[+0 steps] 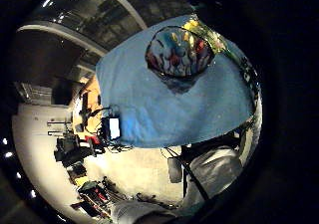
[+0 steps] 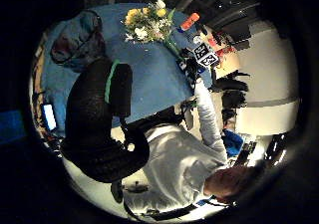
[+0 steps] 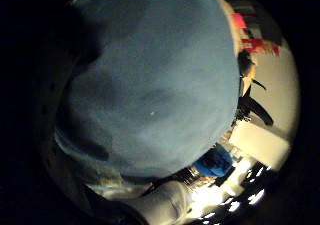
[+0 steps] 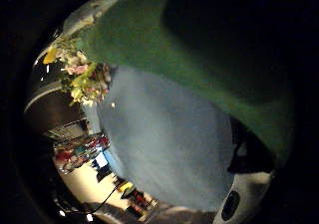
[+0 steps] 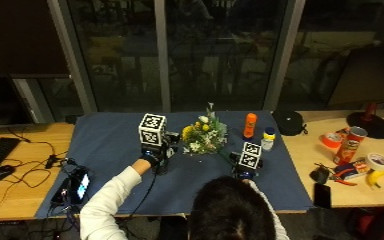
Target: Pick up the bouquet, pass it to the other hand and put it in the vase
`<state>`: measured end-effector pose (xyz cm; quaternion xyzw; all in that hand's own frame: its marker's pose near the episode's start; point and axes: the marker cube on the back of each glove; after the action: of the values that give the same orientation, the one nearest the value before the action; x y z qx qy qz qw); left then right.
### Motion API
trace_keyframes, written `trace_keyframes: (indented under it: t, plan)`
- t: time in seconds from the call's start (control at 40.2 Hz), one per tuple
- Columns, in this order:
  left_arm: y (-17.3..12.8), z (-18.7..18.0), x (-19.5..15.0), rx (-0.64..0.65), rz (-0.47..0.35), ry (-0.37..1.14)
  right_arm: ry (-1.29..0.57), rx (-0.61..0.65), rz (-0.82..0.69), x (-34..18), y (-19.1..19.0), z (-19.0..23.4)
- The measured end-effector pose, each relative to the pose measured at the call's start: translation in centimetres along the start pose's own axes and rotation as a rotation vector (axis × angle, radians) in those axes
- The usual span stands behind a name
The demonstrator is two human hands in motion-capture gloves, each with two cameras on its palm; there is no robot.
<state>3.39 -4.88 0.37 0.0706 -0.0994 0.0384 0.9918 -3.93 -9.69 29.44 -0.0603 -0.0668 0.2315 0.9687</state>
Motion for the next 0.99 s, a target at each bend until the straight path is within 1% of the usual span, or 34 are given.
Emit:
trace_keyframes:
  t: [0.05,0.124,0.249,0.348,0.447,0.522,0.621,0.696,0.746,0.87,0.944,0.969,0.994]
  plan:
    - [-0.1,0.3,0.1,-0.010,0.007,-0.001,-0.040,0.079,-0.005,0.0,-0.6,-0.3]
    - [-0.3,0.6,0.6,-0.025,0.026,0.000,-0.147,0.158,-0.027,-0.2,-1.7,-0.6]
    - [-0.6,0.7,1.9,-0.022,0.067,-0.006,-0.287,0.232,0.021,-0.4,-2.6,-1.8]
    - [-1.4,0.7,3.1,0.018,0.085,0.059,-0.447,0.293,0.036,-1.8,-2.4,-3.7]
    - [-2.5,0.7,3.7,0.078,0.072,0.167,-0.589,0.304,0.043,-3.7,-0.9,-6.1]
    - [-3.7,0.3,3.9,0.133,0.042,0.291,-0.690,0.359,0.016,-5.3,0.1,-8.8]
    - [-5.0,-0.5,4.3,0.187,0.002,0.489,-0.794,0.502,-0.055,-6.9,-0.2,-11.7]
    - [-6.2,-1.4,4.8,0.217,-0.021,0.636,-0.838,0.661,-0.098,-7.7,-2.6,-12.1]
    - [-6.9,-2.2,5.3,0.236,-0.033,0.716,-0.873,0.716,-0.102,-8.3,-3.4,-12.4]
    - [-8.4,-4.2,7.6,0.327,-0.066,0.843,-1.043,0.753,-0.116,-11.4,-2.1,-14.4]
    - [-9.3,-4.6,9.5,0.382,-0.069,0.891,-1.118,0.846,-0.185,-13.4,-1.6,-16.1]
    - [-9.6,-4.6,10.1,0.392,-0.067,0.903,-1.137,0.839,-0.197,-13.9,-1.1,-16.4]
    - [-9.8,-4.6,10.5,0.398,-0.064,0.913,-1.153,0.802,-0.198,-14.5,-0.7,-16.5]
